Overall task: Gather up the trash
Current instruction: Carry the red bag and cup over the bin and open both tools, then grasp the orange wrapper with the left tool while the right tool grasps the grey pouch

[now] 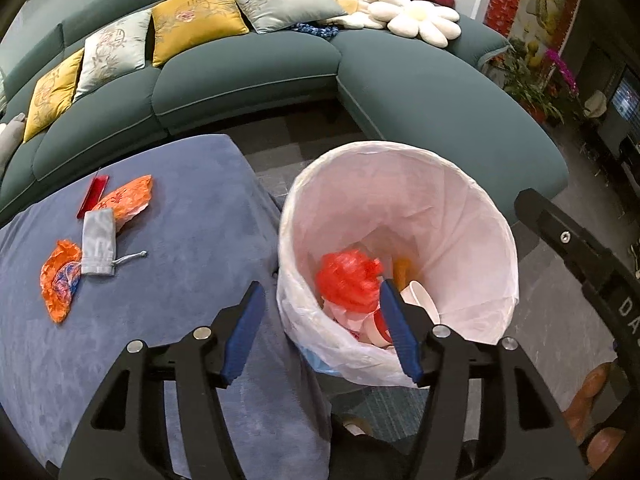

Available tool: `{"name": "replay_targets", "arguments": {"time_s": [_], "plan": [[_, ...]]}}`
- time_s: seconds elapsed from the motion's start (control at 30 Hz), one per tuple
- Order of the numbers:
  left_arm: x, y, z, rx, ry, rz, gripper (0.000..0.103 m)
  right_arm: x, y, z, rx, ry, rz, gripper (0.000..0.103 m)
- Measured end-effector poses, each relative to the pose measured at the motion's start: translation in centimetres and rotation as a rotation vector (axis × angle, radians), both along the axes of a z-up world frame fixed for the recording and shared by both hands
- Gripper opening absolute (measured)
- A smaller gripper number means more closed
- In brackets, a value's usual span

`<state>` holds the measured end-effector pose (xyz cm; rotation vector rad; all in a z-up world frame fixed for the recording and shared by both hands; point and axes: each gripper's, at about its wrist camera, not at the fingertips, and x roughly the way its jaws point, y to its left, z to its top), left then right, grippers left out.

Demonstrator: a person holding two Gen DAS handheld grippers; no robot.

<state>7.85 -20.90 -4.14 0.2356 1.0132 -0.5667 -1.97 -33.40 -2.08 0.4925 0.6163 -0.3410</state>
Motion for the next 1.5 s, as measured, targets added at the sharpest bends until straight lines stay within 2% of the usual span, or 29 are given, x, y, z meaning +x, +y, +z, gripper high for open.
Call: {"name": "replay_targets", "arguments": {"time_s": [0.6,0.7,0.87,1.2,1.3,1.5], "plan": [[3.7,7.9,0.4,-0.03,0.008,0.151,0.059,4.9,6.3,1.0,-0.032,0.014,0.134,0.033],[4.7,9.7,0.3,-0.036,0.015,0.187,0.059,6.1,8.0,1.0,-0.039,0.016,0.162,0.04],[6.2,12.9,0.1,-0.044,0.018,0.25,0.064,8.2,11.1,0.9,-0.043,0.024,0.208,0.041],[9.0,19.3,-1.0,-0.051,0.036,0.349,0.064,12.5,16.9,-0.3,-0.046,0.063,0.305,0.042],[9.9,21.4,-1.7,-0.047,0.04,0.387,0.068,14.0,18.7,-1.0,-0.04,0.083,0.331,0.045],[12.4,26.2,-3.6,-0.023,0.056,0.47,0.07,17.4,22.1,-3.1,-0.039,0.134,0.388,0.048]]}}
